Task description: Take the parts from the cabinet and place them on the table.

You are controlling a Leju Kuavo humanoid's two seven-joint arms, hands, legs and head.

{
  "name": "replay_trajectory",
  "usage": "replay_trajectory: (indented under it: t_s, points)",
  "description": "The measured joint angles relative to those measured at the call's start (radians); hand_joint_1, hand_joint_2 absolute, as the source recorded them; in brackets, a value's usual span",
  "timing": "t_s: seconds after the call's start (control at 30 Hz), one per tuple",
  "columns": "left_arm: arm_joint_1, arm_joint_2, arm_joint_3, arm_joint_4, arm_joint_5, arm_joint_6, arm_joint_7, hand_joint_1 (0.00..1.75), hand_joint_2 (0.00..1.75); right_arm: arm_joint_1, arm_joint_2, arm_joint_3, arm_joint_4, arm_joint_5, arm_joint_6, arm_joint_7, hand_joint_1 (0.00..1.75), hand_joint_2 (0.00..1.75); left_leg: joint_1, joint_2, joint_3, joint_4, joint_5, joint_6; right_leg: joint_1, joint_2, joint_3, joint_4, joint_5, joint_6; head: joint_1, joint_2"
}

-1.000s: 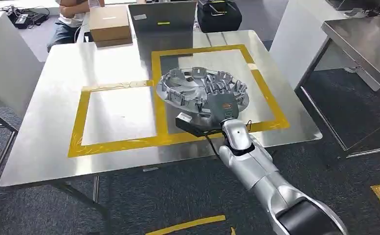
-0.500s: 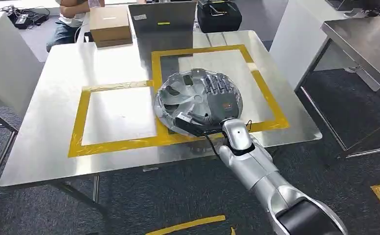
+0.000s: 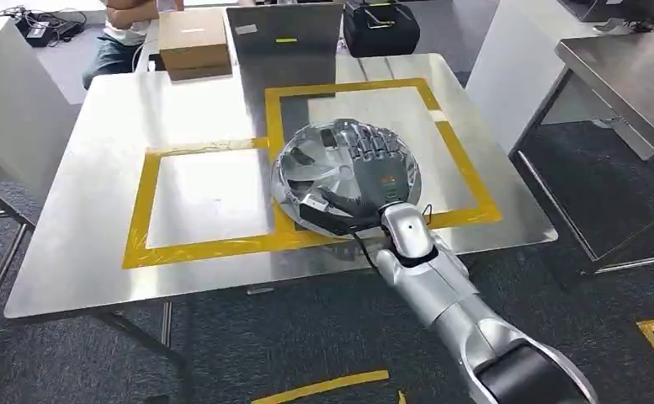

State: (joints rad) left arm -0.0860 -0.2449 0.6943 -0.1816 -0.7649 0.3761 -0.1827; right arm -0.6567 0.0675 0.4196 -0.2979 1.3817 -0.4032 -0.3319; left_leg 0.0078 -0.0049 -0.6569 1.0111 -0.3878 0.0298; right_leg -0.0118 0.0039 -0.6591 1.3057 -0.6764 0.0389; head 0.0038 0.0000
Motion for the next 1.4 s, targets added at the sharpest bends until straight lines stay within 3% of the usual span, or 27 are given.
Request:
replay_trajectory:
  t_s: [0.07, 0.13, 0.17, 0.2, 0.33, 0.37, 0.4, 0.47, 0.5, 0.53, 0.57, 0.63, 0.67, 0.7, 0.77, 0.83, 0.87, 0.9, 1.0, 1.03, 1.07, 1.13, 1.17, 1.2, 1.33, 1.37, 1.4]
  points:
    - [-0.001, 0.0, 0.002, 0.0, 0.0, -0.006, -0.005, 0.0, 0.0, 0.0, 0.0, 0.0, 0.002, -0.001, 0.0, 0.0, 0.0, 0.0, 0.002, 0.0, -0.006, 0.003, 0.004, -0.005, -0.005, 0.0, 0.017, -0.029, 0.044, 0.001, 0.0, 0.0]
    - [-0.001, 0.0, 0.004, 0.0, 0.0, -0.007, -0.008, 0.0, 0.0, -0.003, 0.001, 0.0, 0.002, -0.002, -0.001, 0.0, 0.0, 0.0, 0.006, -0.001, -0.014, 0.011, 0.01, -0.014, -0.009, -0.001, 0.121, -0.218, 0.131, 0.002, 0.0, 0.0]
    - [-0.002, 0.0, 0.004, 0.0, 0.0, -0.007, -0.008, 0.0, 0.0, -0.005, 0.002, 0.0, 0.002, -0.002, -0.003, -0.001, 0.0, 0.0, 0.007, -0.001, -0.018, 0.016, 0.014, -0.021, -0.011, -0.002, 0.157, -0.299, 0.127, 0.002, 0.0, 0.0]
    - [-0.001, 0.002, 0.005, -0.001, 0.0, -0.006, -0.008, 0.0, 0.0, -0.003, 0.007, 0.0, 0.002, -0.002, -0.004, -0.002, 0.0, 0.0, 0.005, -0.003, -0.019, 0.012, 0.019, -0.031, 0.001, 0.005, 0.153, -0.275, 0.149, -0.005, 0.0, 0.0]
    - [0.005, -0.003, 0.007, 0.0, 0.0, 0.015, -0.01, 0.0, 0.0, -0.004, 0.01, 0.0, 0.002, -0.005, -0.007, -0.013, 0.0, 0.0, 0.007, -0.003, -0.026, 0.004, 0.044, -0.063, -0.001, 0.004, 0.126, -0.287, 0.167, -0.047, 0.001, 0.0]
    - [0.007, -0.003, 0.007, 0.001, 0.0, 0.018, -0.01, 0.0, 0.0, -0.005, 0.013, 0.0, 0.001, -0.005, -0.007, -0.014, 0.0, 0.0, 0.01, -0.001, -0.036, 0.019, 0.014, -0.067, -0.003, 0.002, 0.119, -0.287, 0.176, -0.055, 0.0, 0.0]
    - [0.009, -0.004, 0.008, 0.002, 0.0, 0.02, -0.01, 0.0, 0.0, -0.005, 0.014, 0.0, 0.002, -0.005, -0.005, -0.016, 0.0, 0.0, 0.01, 0.0, -0.053, 0.067, -0.046, -0.072, -0.003, 0.003, 0.109, -0.287, 0.186, -0.063, -0.001, 0.0]
    - [0.009, -0.006, 0.008, 0.001, -0.001, 0.021, -0.011, 0.0, 0.0, -0.004, 0.014, 0.0, 0.002, -0.007, 0.001, -0.017, 0.0, 0.0, 0.01, 0.0, -0.095, 0.219, -0.152, -0.079, 0.0, 0.002, 0.087, -0.286, 0.202, -0.065, -0.005, 0.0]
    - [0.009, -0.006, 0.008, 0.002, -0.002, 0.021, -0.012, 0.0, 0.0, -0.004, 0.014, 0.0, 0.002, -0.009, 0.003, -0.017, 0.0, 0.0, 0.01, 0.0, -0.111, 0.296, -0.186, -0.081, 0.001, 0.001, 0.073, -0.286, 0.211, -0.066, -0.005, 0.0]
    - [0.01, -0.006, 0.008, 0.002, -0.002, 0.021, -0.012, 0.0, 0.0, -0.003, 0.014, 0.0, 0.002, -0.009, 0.006, -0.017, 0.0, 0.0, 0.01, 0.0, -0.108, 0.33, -0.188, -0.081, 0.002, 0.001, 0.061, -0.285, 0.22, -0.065, -0.006, 0.0]
    - [0.009, -0.006, 0.008, 0.001, -0.002, 0.021, -0.012, 0.0, 0.0, -0.002, 0.014, 0.0, 0.002, -0.009, 0.008, -0.017, 0.0, 0.0, 0.01, 0.0, -0.082, 0.315, -0.165, -0.079, 0.003, 0.0, 0.05, -0.284, 0.227, -0.064, -0.005, 0.0]
    - [0.008, -0.006, 0.008, 0.001, -0.003, 0.021, -0.014, 0.0, 0.0, -0.002, 0.013, 0.0, 0.003, -0.01, 0.008, -0.014, 0.0, 0.0, 0.01, 0.0, 0.025, 0.18, -0.11, -0.071, 0.004, 0.0, 0.034, -0.281, 0.24, -0.059, -0.005, 0.0]
    - [0.006, -0.006, 0.008, 0.001, -0.003, 0.021, -0.015, 0.0, 0.0, -0.002, 0.013, 0.0, 0.003, -0.01, 0.008, -0.012, 0.0, 0.0, 0.009, 0.0, 0.095, 0.082, -0.103, -0.063, 0.004, 0.0, 0.03, -0.279, 0.244, -0.054, -0.005, 0.0]
    - [0.003, -0.006, 0.008, 0.0, -0.004, 0.02, -0.015, 0.0, 0.0, -0.002, 0.013, 0.0, 0.002, -0.01, 0.007, -0.011, 0.0, 0.0, 0.003, -0.001, 0.143, 0.018, -0.136, -0.057, 0.008, 0.0, 0.024, -0.278, 0.249, -0.048, -0.006, 0.0]
    - [0.001, -0.007, 0.008, 0.0, -0.004, 0.02, -0.016, 0.0, 0.0, -0.002, 0.013, 0.0, 0.003, -0.01, 0.005, -0.012, 0.0, 0.0, -0.002, -0.003, 0.13, 0.012, -0.126, -0.05, 0.004, -0.001, 0.024, -0.281, 0.264, -0.036, -0.006, 0.0]
    - [0.002, -0.008, 0.008, 0.0, -0.004, 0.02, -0.016, 0.0, 0.0, -0.001, 0.012, 0.0, 0.003, -0.01, 0.006, -0.012, 0.0, 0.0, 0.001, -0.002, 0.122, 0.009, -0.111, -0.031, 0.008, 0.001, 0.021, -0.287, 0.28, -0.022, -0.006, 0.0]
    - [0.001, -0.01, 0.008, 0.0, -0.004, 0.02, -0.016, 0.0, 0.0, -0.001, 0.01, 0.0, 0.003, -0.01, 0.005, -0.012, 0.0, 0.0, 0.006, 0.003, 0.117, 0.004, -0.1, -0.021, 0.001, 0.001, 0.016, -0.279, 0.261, -0.018, -0.006, 0.0]
    - [0.0, -0.01, 0.008, 0.0, -0.004, 0.02, -0.016, 0.0, 0.0, -0.002, 0.009, 0.0, 0.003, -0.01, 0.005, -0.011, 0.0, 0.0, 0.005, 0.003, 0.105, 0.004, -0.09, -0.012, 0.002, 0.0, 0.0, -0.243, 0.216, -0.013, -0.003, 0.0]
    - [-0.001, -0.009, 0.008, 0.0, -0.005, 0.0, -0.011, 0.0, 0.0, 0.0, 0.009, 0.0, 0.003, -0.008, 0.008, -0.003, 0.0, 0.0, 0.004, 0.006, 0.065, 0.006, -0.061, -0.004, 0.002, 0.0, -0.076, -0.015, 0.074, -0.001, -0.001, 0.0]
    - [-0.002, -0.007, 0.008, 0.0, -0.005, -0.005, -0.008, 0.0, 0.0, 0.0, 0.01, 0.0, 0.003, -0.008, 0.011, -0.001, 0.0, 0.0, 0.003, 0.006, 0.05, 0.007, -0.05, -0.005, 0.002, 0.0, -0.081, 0.028, 0.07, 0.0, -0.001, 0.0]
    - [-0.002, -0.005, 0.008, 0.0, -0.008, -0.009, -0.005, 0.0, 0.0, 0.001, 0.01, 0.0, 0.003, -0.011, 0.013, -0.002, 0.0, 0.0, 0.003, 0.006, 0.036, 0.008, -0.04, -0.006, 0.001, 0.0, -0.063, 0.023, 0.093, -0.001, 0.0, 0.0]
    - [-0.002, -0.001, 0.008, 0.0, -0.014, -0.01, -0.001, 0.0, 0.0, 0.001, 0.01, 0.0, 0.003, -0.022, 0.013, -0.01, 0.0, 0.0, 0.003, 0.005, 0.01, 0.013, -0.022, -0.01, 0.002, 0.0, 0.033, -0.1, 0.168, -0.008, 0.0, 0.0]
    - [-0.001, 0.0, 0.008, 0.0, -0.017, -0.01, 0.0, 0.0, 0.0, 0.001, 0.011, -0.002, 0.003, -0.026, 0.009, -0.013, 0.0, 0.0, 0.003, 0.005, 0.0, 0.016, -0.014, -0.013, 0.004, 0.0, 0.098, -0.189, 0.181, -0.014, 0.0, 0.0]
    - [-0.001, 0.0, 0.008, 0.0, -0.02, -0.01, 0.0, 0.0, 0.0, 0.001, 0.012, -0.005, 0.002, -0.028, 0.005, -0.015, 0.0, 0.0, 0.002, 0.004, -0.007, 0.019, -0.007, -0.019, 0.007, 0.0, 0.148, -0.273, 0.142, -0.023, -0.001, 0.0]
    - [0.007, 0.003, 0.008, 0.001, -0.024, 0.01, 0.017, 0.0, 0.0, 0.023, 0.016, -0.011, 0.003, -0.021, -0.007, -0.005, 0.0, 0.0, 0.002, 0.001, -0.006, 0.002, 0.029, -0.048, 0.02, 0.001, 0.147, -0.299, 0.162, -0.049, 0.004, 0.0]
    - [0.011, 0.003, 0.008, 0.001, -0.026, 0.021, 0.025, 0.0, 0.0, 0.032, 0.021, -0.013, 0.003, -0.019, -0.007, -0.005, 0.0, 0.0, 0.006, 0.0, -0.011, 0.005, 0.024, -0.052, 0.007, -0.006, 0.141, -0.31, 0.179, -0.057, 0.005, 0.0]
    - [0.014, 0.003, 0.008, 0.002, -0.026, 0.029, 0.032, 0.0, 0.0, 0.039, 0.024, -0.014, 0.003, -0.018, -0.006, -0.005, 0.0, 0.0, 0.003, 0.0, -0.028, 0.028, -0.02, -0.054, 0.007, -0.008, 0.129, -0.311, 0.19, -0.066, 0.002, 0.0]
